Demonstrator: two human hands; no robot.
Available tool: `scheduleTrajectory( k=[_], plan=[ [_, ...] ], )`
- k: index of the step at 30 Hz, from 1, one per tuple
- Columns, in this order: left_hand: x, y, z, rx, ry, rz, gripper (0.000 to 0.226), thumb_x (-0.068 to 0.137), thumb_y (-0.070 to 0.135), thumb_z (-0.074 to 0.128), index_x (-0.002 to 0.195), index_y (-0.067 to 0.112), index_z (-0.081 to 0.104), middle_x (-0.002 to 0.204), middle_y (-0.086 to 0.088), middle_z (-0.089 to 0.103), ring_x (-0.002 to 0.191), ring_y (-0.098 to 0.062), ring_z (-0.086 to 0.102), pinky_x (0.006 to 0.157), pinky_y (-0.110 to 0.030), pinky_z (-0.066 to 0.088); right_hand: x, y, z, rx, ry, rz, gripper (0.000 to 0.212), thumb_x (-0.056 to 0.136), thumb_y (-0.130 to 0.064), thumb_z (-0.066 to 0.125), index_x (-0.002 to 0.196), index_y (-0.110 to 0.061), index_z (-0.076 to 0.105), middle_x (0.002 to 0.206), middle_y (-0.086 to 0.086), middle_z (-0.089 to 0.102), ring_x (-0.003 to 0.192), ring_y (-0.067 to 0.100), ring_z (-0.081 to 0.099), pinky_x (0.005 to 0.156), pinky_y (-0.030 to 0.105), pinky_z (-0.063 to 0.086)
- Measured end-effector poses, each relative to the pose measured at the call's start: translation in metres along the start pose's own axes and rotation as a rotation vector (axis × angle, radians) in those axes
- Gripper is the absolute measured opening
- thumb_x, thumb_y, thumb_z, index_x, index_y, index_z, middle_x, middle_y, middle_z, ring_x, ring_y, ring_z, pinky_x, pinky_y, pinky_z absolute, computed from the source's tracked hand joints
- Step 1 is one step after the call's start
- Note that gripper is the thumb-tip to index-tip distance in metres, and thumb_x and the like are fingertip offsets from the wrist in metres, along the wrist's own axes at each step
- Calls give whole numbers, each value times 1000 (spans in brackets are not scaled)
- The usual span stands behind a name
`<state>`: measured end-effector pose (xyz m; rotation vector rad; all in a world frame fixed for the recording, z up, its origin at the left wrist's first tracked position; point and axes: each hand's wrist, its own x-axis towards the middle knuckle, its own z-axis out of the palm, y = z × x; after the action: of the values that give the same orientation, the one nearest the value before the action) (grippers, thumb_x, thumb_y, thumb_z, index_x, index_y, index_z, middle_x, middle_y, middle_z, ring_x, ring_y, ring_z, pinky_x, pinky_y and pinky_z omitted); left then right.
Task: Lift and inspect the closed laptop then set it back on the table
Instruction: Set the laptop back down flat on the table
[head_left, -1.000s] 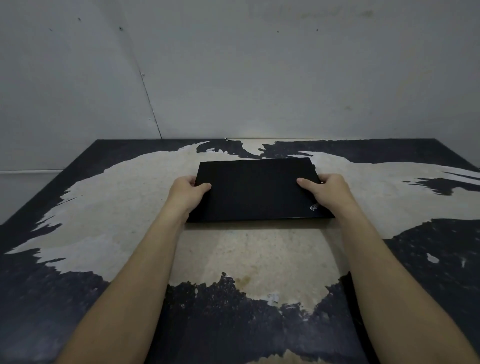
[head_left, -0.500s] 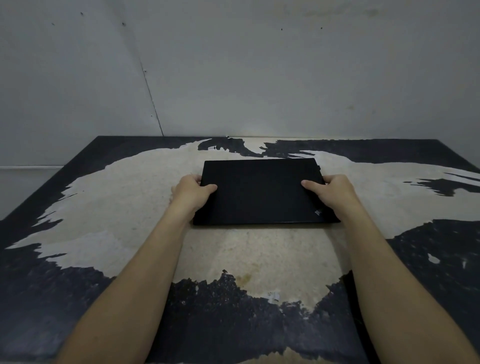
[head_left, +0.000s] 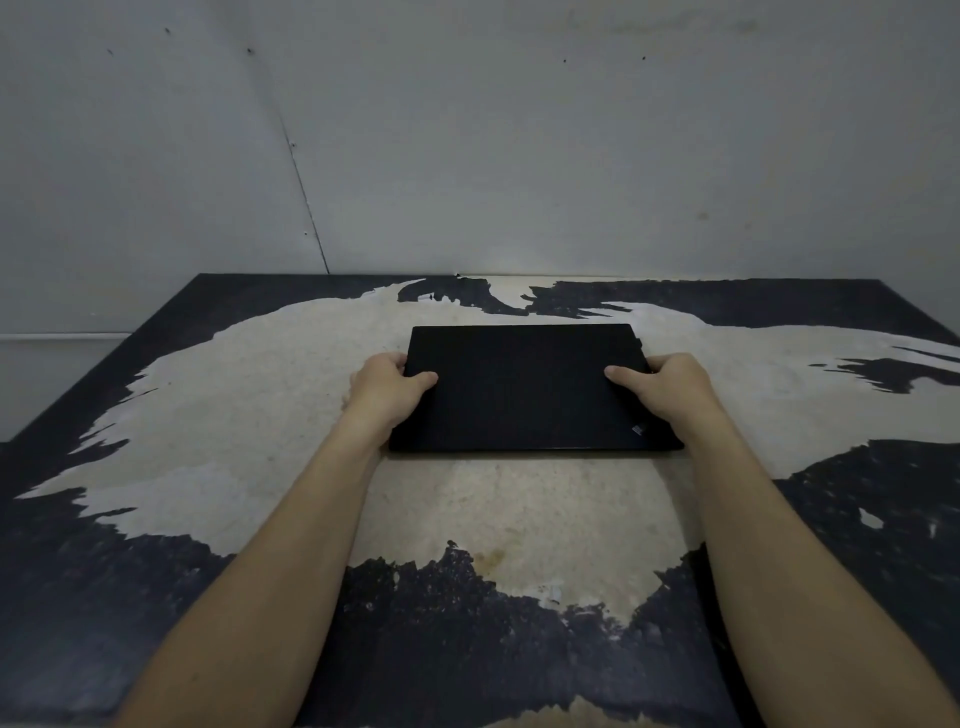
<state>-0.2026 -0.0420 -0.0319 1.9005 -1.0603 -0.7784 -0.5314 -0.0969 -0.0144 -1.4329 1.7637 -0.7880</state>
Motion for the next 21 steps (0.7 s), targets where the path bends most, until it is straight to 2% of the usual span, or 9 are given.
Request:
scheduleTrajectory(
  k=[3, 5, 7, 10, 12, 14, 16, 18, 21],
  plan=[
    [-2, 1, 0, 41, 6, 14, 33, 82, 39, 75, 111, 24, 76, 108, 1, 77, 106, -30, 70, 99, -48, 54, 1, 0, 0, -52, 5, -17, 45, 87, -43, 84, 101, 0, 78, 99, 18, 80, 91, 36, 76, 85, 55, 64],
    [-2, 2, -1, 93, 14, 33, 28, 83, 40, 75, 107, 26, 74, 109, 1, 76, 109, -30, 68, 101, -47, 52, 2, -2, 0, -77, 5, -13, 47, 88, -45, 82, 103, 0, 78, 102, 19, 79, 95, 36, 75, 85, 55, 63],
    [-2, 4, -2, 182, 24, 51, 22, 86, 42, 72, 102, 29, 70, 109, 1, 72, 112, -31, 65, 101, -47, 51, 2, -4, 2, -202, 37, -15, 55, 90, -52, 76, 110, -1, 76, 116, 21, 73, 109, 38, 69, 93, 52, 60],
    [-5, 9, -3, 453, 50, 73, 43, 89, 51, 63, 119, 21, 68, 123, -8, 67, 122, -35, 55, 102, -47, 47, -3, -7, 8, -487, 129, -108, 71, 93, -60, 64, 138, -6, 61, 144, 20, 49, 134, 39, 45, 107, 46, 45],
    [-9, 12, 1, 562, 76, 139, 62, 91, 54, 59, 141, 18, 54, 143, -13, 55, 134, -38, 43, 108, -48, 38, -7, -9, 13, -519, 118, -192, 79, 95, -61, 61, 154, -11, 46, 154, 18, 39, 140, 39, 39, 112, 49, 39],
    [-14, 14, 7, 590, 70, 245, 76, 93, 57, 56, 156, 19, 36, 161, -11, 38, 145, -36, 30, 115, -49, 29, -10, -10, 19, -576, 81, -252, 84, 96, -65, 54, 162, -16, 35, 163, 17, 31, 149, 39, 31, 122, 49, 29],
    [-18, 16, 14, 630, 41, 353, 79, 94, 60, 51, 160, 21, 31, 168, -8, 28, 152, -33, 21, 119, -49, 25, -11, -10, 25, -634, 34, -268, 84, 99, -68, 44, 166, -20, 27, 172, 14, 20, 159, 37, 16, 129, 51, 13],
    [-20, 17, 22, 662, -14, 407, 77, 95, 63, 47, 160, 24, 32, 170, -6, 26, 155, -31, 15, 122, -49, 21, -11, -10, 28, -682, -22, -252, 82, 102, -69, 34, 168, -23, 19, 178, 10, 8, 163, 32, 1, 130, 53, 2],
    [-20, 17, 27, 697, -99, 394, 76, 95, 67, 43, 160, 29, 32, 172, -1, 23, 158, -30, 9, 124, -46, 16, -10, -8, 30, -720, -68, -223, 82, 103, -70, 24, 169, -24, 12, 179, 8, 1, 164, 28, -6, 130, 53, -2]
  ],
)
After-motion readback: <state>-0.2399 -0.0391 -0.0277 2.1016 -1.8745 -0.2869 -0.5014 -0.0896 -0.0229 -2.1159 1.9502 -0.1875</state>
